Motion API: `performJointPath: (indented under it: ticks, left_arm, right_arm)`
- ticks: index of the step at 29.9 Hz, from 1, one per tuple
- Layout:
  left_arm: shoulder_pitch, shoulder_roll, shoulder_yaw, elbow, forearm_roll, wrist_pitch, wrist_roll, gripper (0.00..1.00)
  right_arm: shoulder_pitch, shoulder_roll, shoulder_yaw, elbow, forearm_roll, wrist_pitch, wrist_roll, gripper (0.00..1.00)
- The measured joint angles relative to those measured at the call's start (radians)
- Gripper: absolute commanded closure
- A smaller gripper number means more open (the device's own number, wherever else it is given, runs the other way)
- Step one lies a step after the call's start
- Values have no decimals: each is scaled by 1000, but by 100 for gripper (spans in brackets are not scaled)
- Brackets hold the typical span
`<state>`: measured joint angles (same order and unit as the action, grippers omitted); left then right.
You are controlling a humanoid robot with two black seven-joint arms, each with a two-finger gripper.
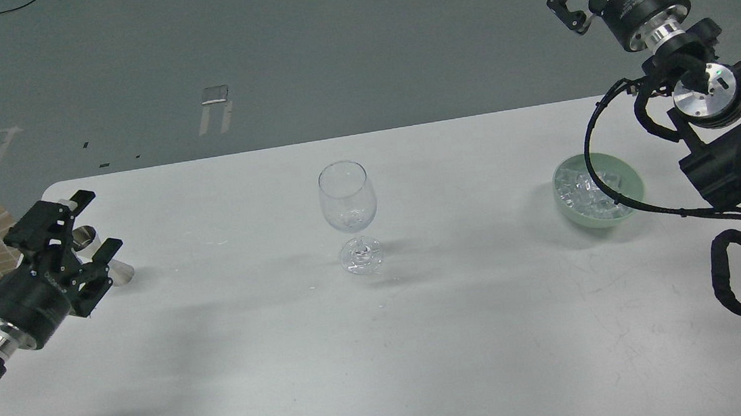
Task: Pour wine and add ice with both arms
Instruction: 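Lower the left gripper and open it around the metal jigger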
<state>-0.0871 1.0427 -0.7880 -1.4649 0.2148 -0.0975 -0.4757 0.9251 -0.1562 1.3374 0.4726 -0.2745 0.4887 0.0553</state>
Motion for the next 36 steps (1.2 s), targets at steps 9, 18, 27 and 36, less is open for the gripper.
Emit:
performJointPath:
  ticks: [9,18,27,36]
  left_arm:
    - [51,-87,-2,140,-117,-201,-13,4]
    - [66,-233,-8,239,-356,-292,-14,6]
    - [90,-295,-27,245,-537,-329,-13,16]
    - [91,-397,-104,302,-554,-340,-13,15]
  right_arm:
    - [-3,0,-9,0,-3,0,0,0]
    - [-11,9,-14,0,-6,0,-1,0]
    - [-13,0,-20,1,-6,0,-3,0]
    - [-26,0,-20,2,-6,0,-4,0]
